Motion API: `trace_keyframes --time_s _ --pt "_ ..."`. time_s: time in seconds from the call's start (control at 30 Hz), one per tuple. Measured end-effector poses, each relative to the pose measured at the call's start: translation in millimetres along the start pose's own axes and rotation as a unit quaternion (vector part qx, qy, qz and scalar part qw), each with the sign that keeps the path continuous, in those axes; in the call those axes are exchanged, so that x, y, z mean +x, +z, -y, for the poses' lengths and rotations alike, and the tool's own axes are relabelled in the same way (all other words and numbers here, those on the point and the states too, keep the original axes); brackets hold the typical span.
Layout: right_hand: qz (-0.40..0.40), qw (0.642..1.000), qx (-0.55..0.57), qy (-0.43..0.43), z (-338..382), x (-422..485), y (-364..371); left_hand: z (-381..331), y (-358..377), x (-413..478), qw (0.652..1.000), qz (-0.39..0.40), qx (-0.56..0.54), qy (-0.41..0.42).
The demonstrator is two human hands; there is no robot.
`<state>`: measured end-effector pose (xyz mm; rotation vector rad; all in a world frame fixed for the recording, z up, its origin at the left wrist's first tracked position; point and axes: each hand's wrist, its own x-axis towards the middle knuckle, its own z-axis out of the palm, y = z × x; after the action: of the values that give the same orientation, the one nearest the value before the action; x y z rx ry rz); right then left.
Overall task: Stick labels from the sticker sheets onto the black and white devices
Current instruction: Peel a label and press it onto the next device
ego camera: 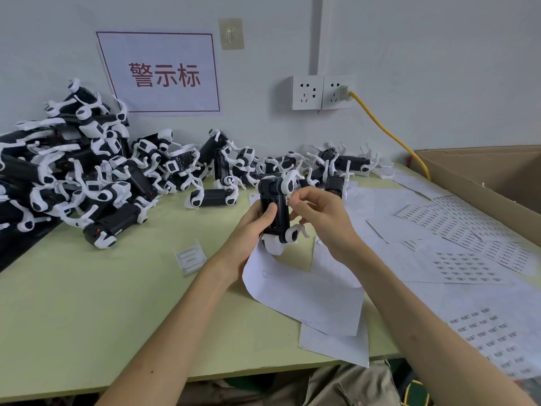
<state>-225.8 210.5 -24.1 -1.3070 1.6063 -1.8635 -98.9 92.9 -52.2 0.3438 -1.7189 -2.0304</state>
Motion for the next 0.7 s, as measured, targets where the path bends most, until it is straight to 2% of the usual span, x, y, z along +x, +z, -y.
trace_keyframes --time_s 0.7 --pt "0.001 1.0 -0.015 0.0 -3.8 0.8 0.0 -1.6 3.0 -2.8 1.0 -0.012 0.011 0.006"
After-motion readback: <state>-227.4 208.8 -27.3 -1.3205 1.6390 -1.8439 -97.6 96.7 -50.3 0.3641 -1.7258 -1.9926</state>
